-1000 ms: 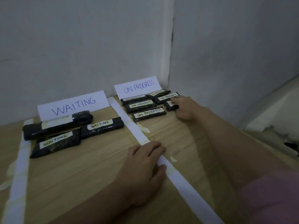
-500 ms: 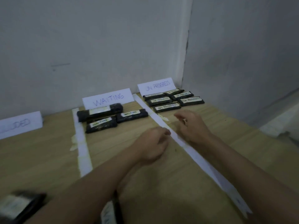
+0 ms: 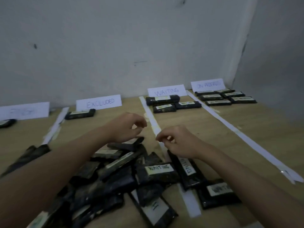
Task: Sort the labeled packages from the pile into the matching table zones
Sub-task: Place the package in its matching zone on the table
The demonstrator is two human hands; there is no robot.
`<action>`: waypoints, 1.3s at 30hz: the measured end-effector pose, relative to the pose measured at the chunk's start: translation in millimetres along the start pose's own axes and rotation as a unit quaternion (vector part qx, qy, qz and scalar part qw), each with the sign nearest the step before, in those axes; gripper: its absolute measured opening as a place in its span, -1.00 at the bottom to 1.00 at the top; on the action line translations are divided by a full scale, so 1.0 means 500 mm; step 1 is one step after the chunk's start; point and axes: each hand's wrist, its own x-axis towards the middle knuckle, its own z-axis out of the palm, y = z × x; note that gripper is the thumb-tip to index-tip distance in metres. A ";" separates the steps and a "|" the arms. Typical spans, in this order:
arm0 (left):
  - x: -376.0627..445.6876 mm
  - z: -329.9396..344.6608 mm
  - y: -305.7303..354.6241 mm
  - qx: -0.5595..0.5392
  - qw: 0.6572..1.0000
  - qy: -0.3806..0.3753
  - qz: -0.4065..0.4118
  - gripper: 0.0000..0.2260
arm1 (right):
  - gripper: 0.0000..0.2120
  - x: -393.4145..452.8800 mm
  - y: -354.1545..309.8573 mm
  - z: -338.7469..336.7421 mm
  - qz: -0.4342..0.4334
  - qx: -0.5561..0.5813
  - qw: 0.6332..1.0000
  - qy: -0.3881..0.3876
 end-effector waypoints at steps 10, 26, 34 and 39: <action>-0.143 -0.029 -0.117 0.011 0.995 -0.001 -0.101 -0.77 | -0.51 0.137 -0.114 0.100 0.082 -0.123 0.988 -0.040; -0.139 -0.033 -0.112 -0.399 0.874 0.116 -0.250 -0.84 | -0.65 0.176 -0.082 0.050 0.172 0.437 0.880 0.071; -0.060 -0.027 -0.053 -0.508 0.823 0.145 -0.207 -0.79 | -0.50 0.105 -0.043 -0.038 0.086 0.379 0.913 0.126; 0.020 0.026 0.017 -0.545 0.800 0.121 -0.221 -0.80 | -0.53 0.052 0.010 -0.050 -0.009 -0.161 0.967 0.196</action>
